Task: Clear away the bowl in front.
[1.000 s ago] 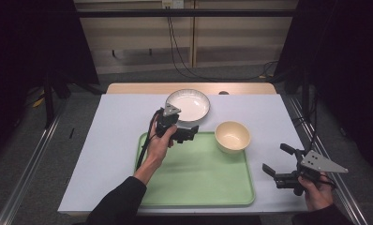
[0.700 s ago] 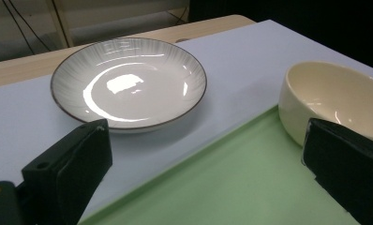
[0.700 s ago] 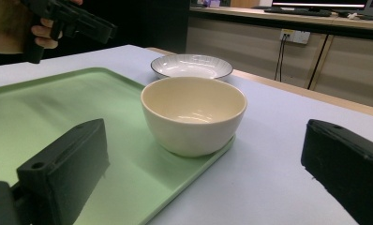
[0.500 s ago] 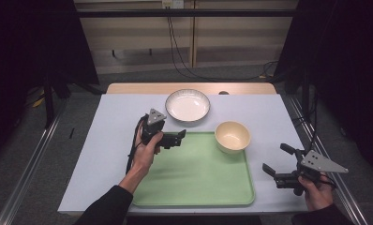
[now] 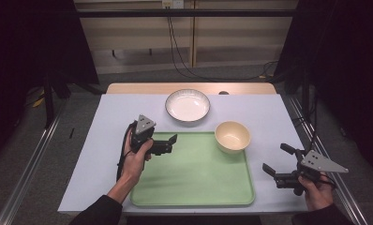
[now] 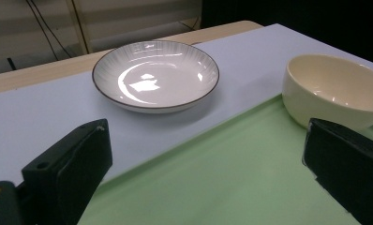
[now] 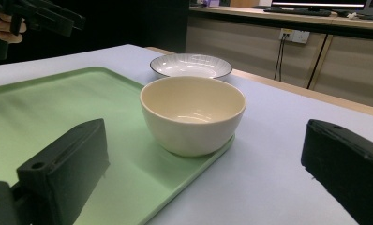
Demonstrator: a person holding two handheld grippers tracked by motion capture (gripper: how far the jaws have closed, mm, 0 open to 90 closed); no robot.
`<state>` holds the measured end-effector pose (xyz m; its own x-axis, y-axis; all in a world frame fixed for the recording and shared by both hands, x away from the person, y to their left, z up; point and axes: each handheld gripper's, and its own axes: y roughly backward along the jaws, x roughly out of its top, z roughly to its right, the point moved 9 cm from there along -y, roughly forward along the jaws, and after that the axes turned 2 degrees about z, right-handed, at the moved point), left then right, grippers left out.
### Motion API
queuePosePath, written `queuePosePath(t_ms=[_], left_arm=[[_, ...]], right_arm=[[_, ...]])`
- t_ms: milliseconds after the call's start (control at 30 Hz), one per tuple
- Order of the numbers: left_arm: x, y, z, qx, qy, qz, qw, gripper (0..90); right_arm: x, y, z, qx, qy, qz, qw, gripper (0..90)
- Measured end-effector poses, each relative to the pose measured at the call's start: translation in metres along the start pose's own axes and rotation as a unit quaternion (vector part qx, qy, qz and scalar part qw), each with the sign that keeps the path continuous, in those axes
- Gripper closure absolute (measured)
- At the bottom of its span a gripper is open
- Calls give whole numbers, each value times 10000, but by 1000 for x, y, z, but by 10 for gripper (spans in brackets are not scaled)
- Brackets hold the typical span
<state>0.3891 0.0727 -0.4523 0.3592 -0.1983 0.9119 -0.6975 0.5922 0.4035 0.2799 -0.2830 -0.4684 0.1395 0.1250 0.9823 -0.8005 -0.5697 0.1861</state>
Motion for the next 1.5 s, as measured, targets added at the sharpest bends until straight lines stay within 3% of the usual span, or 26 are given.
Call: queuePosePath(t_ms=[167,233,367,433,500,533,667,800,867,1100,1200,1233,1267,1367,1400,1500], left_arm=[[-6,14,-7,70,-2,50,10000,14],[-14,19,-11,206,-55,8,9998,18],[-24,28,-11,230,-76,-52,9997,19],[-24,32,-13,308,51,50,9995,18],[-26,34,-13,294,55,61,9995,21],[-29,40,-16,400,100,92,9991,21],[-38,49,-18,415,182,70,9989,24],[-49,64,-25,561,238,-11,9981,22],[-51,72,-28,638,357,17,9973,26],[-67,99,-38,856,323,-95,9958,20],[-71,119,-41,910,514,20,9945,22],[-71,119,-41,910,514,20,9945,18],[-72,127,-43,954,594,190,9935,13],[-78,131,-46,1012,567,127,9932,24],[-83,132,-47,955,640,67,9933,17],[-81,132,-50,976,657,139,9930,28]], right_arm=[[0,0,1,-24,11,6,10000,8],[0,0,0,-9,-7,-8,10000,8],[0,-1,0,3,-1,4,10000,8],[0,-1,0,4,0,10,10000,8],[0,0,0,-11,2,-1,10000,8],[0,0,0,-6,3,-1,10000,8],[0,0,0,14,15,5,10000,8],[0,0,0,-3,-1,3,10000,8],[0,-1,0,-3,4,4,10000,8],[-1,-1,0,-25,-1,-14,10000,8],[-1,-1,0,-47,5,-50,10000,8],[-1,-1,0,-47,5,-50,10000,8],[-1,-2,1,-77,16,-30,10000,8],[-1,-2,0,-37,0,-67,10000,8],[-2,-2,1,-39,28,-76,10000,8],[-3,-2,1,-38,13,-106,9999,8]])
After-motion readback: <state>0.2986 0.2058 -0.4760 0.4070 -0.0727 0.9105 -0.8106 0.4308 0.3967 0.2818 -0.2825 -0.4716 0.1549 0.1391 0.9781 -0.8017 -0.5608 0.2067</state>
